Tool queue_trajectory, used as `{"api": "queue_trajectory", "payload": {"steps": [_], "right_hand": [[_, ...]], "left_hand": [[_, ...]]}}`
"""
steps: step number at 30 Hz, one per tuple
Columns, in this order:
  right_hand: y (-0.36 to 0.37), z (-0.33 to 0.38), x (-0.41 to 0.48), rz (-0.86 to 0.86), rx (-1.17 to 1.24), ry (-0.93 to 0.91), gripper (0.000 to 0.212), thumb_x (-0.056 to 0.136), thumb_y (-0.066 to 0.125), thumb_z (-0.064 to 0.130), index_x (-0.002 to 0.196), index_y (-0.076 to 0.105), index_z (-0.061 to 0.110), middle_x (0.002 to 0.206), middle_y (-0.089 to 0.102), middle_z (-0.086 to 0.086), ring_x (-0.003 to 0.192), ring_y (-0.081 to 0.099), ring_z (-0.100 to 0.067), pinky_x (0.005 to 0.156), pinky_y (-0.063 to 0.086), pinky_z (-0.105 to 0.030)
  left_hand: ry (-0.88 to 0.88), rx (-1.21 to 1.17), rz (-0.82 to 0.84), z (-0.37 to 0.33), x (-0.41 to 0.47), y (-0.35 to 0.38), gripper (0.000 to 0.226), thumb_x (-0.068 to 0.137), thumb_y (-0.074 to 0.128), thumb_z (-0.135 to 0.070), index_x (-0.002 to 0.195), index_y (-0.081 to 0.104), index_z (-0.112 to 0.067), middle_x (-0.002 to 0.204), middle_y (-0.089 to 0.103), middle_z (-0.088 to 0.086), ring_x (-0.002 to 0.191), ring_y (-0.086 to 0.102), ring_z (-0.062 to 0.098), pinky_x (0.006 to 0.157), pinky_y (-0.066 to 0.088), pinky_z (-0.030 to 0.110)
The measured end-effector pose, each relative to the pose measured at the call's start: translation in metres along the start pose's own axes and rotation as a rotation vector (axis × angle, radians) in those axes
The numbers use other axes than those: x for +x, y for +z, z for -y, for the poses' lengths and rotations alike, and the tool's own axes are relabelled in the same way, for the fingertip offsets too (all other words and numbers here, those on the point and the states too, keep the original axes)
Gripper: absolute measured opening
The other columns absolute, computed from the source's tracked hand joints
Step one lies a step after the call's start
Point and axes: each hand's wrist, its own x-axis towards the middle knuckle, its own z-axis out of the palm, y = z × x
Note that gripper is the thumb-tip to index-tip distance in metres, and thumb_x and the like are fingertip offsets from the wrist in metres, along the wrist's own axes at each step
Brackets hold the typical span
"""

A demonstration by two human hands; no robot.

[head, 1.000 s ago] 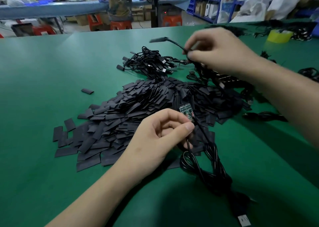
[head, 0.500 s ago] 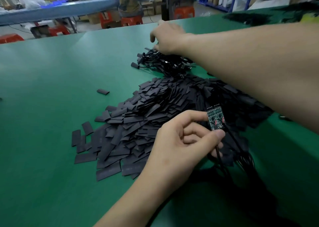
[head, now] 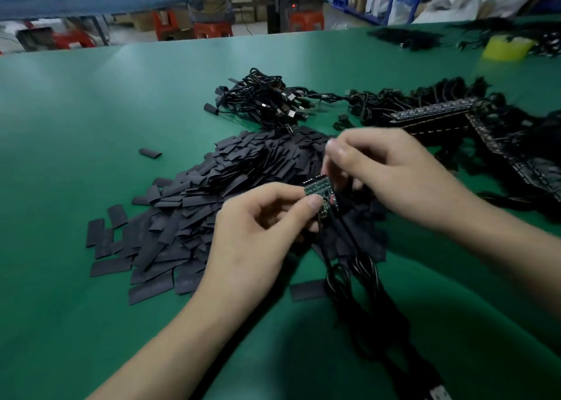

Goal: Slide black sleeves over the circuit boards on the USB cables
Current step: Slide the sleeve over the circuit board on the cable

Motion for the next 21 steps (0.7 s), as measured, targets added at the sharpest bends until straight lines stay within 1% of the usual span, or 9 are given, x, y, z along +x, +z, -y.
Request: {"api": "queue_trajectory", "payload": {"steps": [3, 5, 7, 9, 11, 15, 18, 19, 21], "right_hand": [[0.006, -0.005, -0.020, 0.034, 0.045, 0.050, 0.035, 0.093, 0.054, 0.055, 0.077, 0.065, 0.026, 0.067, 0.061, 0.010, 0.063, 0.054, -0.003, 0.063, 0.044, -0.033], [0.014, -0.006, -0.024, 0.048, 0.095, 0.060, 0.030, 0.095, 0.057, 0.049, 0.079, 0.066, 0.025, 0.069, 0.065, 0.004, 0.064, 0.059, -0.012, 0.064, 0.048, -0.040], [0.018, -0.006, -0.025, 0.058, 0.158, 0.068, 0.027, 0.100, 0.059, 0.040, 0.082, 0.066, 0.021, 0.073, 0.070, -0.001, 0.069, 0.067, -0.023, 0.071, 0.056, -0.051], [0.022, -0.007, -0.027, 0.058, 0.183, 0.073, 0.025, 0.103, 0.058, 0.034, 0.084, 0.066, 0.020, 0.074, 0.071, -0.004, 0.070, 0.069, -0.026, 0.073, 0.056, -0.054], [0.023, -0.007, -0.029, 0.046, 0.186, 0.059, 0.024, 0.103, 0.058, 0.034, 0.084, 0.065, 0.021, 0.074, 0.071, -0.004, 0.068, 0.069, -0.022, 0.070, 0.057, -0.051], [0.025, -0.007, -0.031, 0.076, 0.301, 0.064, 0.024, 0.104, 0.058, 0.031, 0.085, 0.064, 0.018, 0.074, 0.071, -0.005, 0.068, 0.066, -0.030, 0.065, 0.054, -0.045], [0.026, -0.006, -0.031, 0.129, 0.458, 0.100, 0.022, 0.103, 0.056, 0.024, 0.084, 0.062, 0.015, 0.071, 0.067, -0.001, 0.065, 0.062, -0.016, 0.058, 0.051, -0.023], [0.027, -0.005, -0.031, 0.144, 0.518, 0.113, 0.021, 0.103, 0.056, 0.022, 0.085, 0.061, 0.014, 0.072, 0.067, 0.000, 0.065, 0.062, -0.012, 0.058, 0.050, -0.019], [0.027, -0.005, -0.031, 0.167, 0.623, 0.122, 0.019, 0.101, 0.055, 0.021, 0.085, 0.060, 0.011, 0.073, 0.069, 0.001, 0.063, 0.062, -0.007, 0.058, 0.051, -0.017]], "left_hand": [[-0.048, -0.067, -0.010, -0.002, -0.001, 0.001, 0.012, 0.080, 0.077, -0.022, 0.086, 0.075, -0.012, 0.070, 0.073, 0.003, 0.061, 0.068, 0.009, 0.058, 0.052, 0.018], [-0.039, -0.043, 0.006, -0.004, -0.002, 0.000, 0.012, 0.078, 0.077, -0.023, 0.085, 0.076, -0.014, 0.070, 0.074, 0.001, 0.061, 0.067, 0.007, 0.059, 0.052, 0.017], [-0.021, -0.008, 0.018, -0.006, -0.003, -0.002, 0.011, 0.079, 0.076, -0.024, 0.085, 0.077, -0.015, 0.071, 0.074, -0.001, 0.062, 0.066, 0.005, 0.061, 0.052, 0.016], [-0.024, 0.005, 0.019, -0.006, -0.003, -0.002, 0.014, 0.080, 0.075, -0.026, 0.085, 0.078, -0.014, 0.072, 0.074, 0.000, 0.063, 0.065, 0.006, 0.061, 0.052, 0.017], [-0.040, 0.000, 0.013, -0.005, -0.003, -0.002, 0.019, 0.080, 0.075, -0.028, 0.084, 0.077, -0.010, 0.070, 0.073, 0.003, 0.060, 0.064, 0.008, 0.056, 0.052, 0.018], [-0.048, -0.019, 0.040, -0.004, 0.000, -0.005, 0.018, 0.079, 0.073, -0.026, 0.081, 0.074, -0.008, 0.064, 0.071, 0.002, 0.055, 0.061, 0.007, 0.054, 0.050, 0.016], [-0.047, -0.065, 0.064, -0.003, 0.002, -0.006, 0.014, 0.077, 0.073, -0.026, 0.078, 0.074, -0.012, 0.065, 0.072, 0.002, 0.057, 0.064, 0.007, 0.057, 0.052, 0.016], [-0.041, -0.081, 0.073, -0.003, 0.002, -0.005, 0.013, 0.076, 0.073, -0.026, 0.075, 0.075, -0.014, 0.065, 0.072, 0.002, 0.057, 0.065, 0.008, 0.058, 0.052, 0.016], [-0.034, -0.108, 0.092, -0.004, 0.002, -0.004, 0.012, 0.075, 0.074, -0.028, 0.072, 0.076, -0.016, 0.066, 0.073, 0.002, 0.059, 0.066, 0.009, 0.060, 0.053, 0.017]]}}
